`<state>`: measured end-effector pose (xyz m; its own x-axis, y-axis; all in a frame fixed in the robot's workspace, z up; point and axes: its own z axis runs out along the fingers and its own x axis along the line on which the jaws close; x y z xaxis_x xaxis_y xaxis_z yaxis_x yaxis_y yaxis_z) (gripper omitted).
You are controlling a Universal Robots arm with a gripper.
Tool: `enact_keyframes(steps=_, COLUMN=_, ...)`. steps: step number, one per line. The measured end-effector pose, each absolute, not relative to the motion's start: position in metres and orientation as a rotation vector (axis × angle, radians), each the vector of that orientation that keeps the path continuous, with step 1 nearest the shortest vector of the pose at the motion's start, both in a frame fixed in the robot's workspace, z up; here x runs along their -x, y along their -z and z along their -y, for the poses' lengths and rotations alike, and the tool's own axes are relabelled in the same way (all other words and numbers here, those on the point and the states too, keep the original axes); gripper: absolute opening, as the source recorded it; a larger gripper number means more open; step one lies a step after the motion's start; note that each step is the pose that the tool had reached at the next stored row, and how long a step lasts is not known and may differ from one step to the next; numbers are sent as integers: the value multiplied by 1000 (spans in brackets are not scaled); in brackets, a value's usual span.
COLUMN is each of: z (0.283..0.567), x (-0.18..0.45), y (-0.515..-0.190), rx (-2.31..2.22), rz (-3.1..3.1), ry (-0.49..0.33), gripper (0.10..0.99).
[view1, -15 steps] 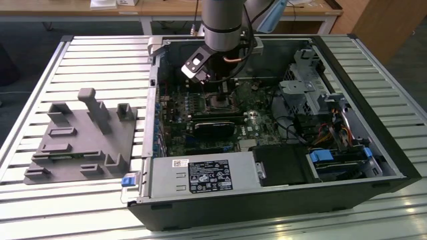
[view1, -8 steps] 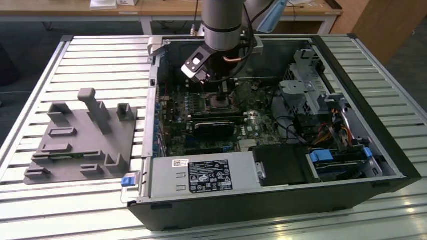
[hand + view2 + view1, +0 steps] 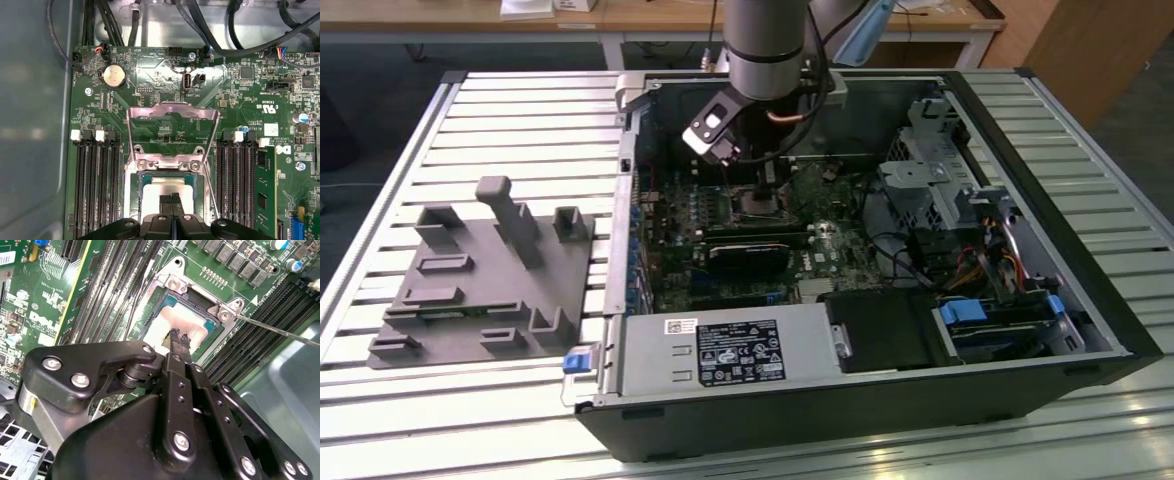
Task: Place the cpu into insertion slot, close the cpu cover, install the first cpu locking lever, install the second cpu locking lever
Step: 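Close the cpu cover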
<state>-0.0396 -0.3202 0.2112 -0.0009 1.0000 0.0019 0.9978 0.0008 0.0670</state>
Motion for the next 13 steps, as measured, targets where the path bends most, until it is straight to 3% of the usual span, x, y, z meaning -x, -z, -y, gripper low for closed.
enact_keyframes(steps=13, z=320, x=40, y=-229, rx=-2188, rz=-2190, ry=-77, gripper=106)
